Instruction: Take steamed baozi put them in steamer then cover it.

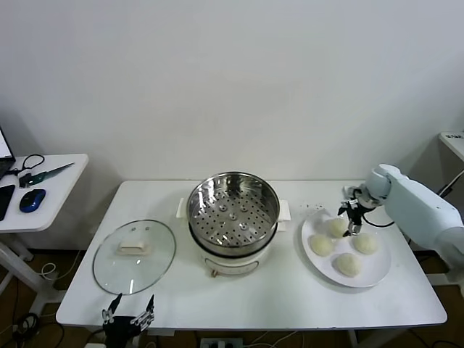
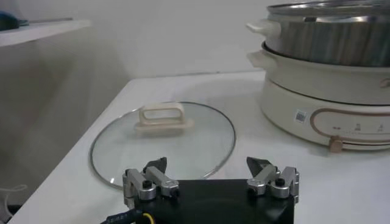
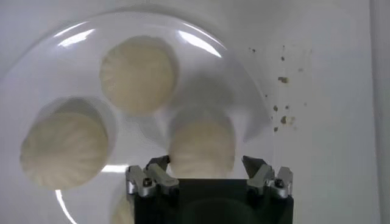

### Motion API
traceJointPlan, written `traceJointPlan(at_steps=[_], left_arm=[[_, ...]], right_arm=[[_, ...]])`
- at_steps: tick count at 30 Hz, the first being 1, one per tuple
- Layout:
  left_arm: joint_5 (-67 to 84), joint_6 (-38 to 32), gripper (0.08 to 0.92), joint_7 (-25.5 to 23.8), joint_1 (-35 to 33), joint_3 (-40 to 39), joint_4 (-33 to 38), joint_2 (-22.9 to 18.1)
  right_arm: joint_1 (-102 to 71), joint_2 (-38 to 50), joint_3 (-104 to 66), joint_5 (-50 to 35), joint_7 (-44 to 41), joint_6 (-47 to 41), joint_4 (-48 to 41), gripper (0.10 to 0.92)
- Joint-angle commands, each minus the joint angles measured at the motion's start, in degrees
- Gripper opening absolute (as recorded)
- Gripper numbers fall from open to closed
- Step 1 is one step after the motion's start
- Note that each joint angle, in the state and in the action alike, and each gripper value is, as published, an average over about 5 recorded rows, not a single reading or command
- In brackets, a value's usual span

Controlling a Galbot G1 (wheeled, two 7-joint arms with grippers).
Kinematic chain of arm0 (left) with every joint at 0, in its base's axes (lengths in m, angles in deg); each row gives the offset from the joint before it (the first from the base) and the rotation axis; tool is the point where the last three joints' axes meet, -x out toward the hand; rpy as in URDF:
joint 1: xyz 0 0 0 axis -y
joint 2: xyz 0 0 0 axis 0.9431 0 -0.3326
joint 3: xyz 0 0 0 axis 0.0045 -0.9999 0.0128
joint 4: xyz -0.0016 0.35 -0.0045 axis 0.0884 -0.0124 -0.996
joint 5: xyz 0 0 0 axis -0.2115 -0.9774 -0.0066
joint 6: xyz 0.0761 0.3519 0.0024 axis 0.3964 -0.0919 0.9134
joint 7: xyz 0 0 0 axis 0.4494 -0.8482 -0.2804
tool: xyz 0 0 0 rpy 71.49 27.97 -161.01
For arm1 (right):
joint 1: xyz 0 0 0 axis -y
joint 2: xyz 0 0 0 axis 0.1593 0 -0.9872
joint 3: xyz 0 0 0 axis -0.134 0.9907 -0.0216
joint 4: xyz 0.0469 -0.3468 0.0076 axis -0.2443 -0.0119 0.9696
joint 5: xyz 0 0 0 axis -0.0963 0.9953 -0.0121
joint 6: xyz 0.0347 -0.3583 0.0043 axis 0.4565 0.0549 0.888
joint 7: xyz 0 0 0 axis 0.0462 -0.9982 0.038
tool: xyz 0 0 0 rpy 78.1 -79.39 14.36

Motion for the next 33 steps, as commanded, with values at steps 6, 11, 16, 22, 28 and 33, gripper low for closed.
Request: traceJointPlan(at_steps=[6, 11, 16, 22, 28, 33], left_arm=[[-0.1, 0.16, 0.823, 0.05, -0.08, -0.09, -0.11, 0.07], [-0.15, 0.42, 0.823, 0.04, -0.01, -0.15, 0.17, 0.21], [-0.17, 0.6, 0.823, 0.08, -0.06, -0.17, 0.56, 0.57], [-0.32, 1.17, 0.823, 0.03, 0.13, -0.48, 1.48, 0.66], [-0.49, 1.27, 0.823, -0.06, 0.22, -0.73, 2.03, 0.56], [-0.66, 1.09, 0.823, -0.16, 0.87, -0.46, 2.23, 0.54]], right_arm=[[-0.19, -1.66, -0.05, 1.02, -0.93, 0.35, -2.32, 0.682], [3.36, -0.11, 3.93, -2.48, -1.8, 0.45, 1.49, 0.671], [16.7, 3.11, 17.37, -10.95, -3.03, 3.25, 10.42, 0.67], [40.56, 0.12, 34.02, -18.04, -5.28, 14.83, 18.87, 0.67], [53.0, -7.33, 39.28, -19.36, -3.79, 28.91, 33.67, 0.67], [50.01, -13.18, 38.26, -14.06, -0.98, 33.59, 41.8, 0.67]])
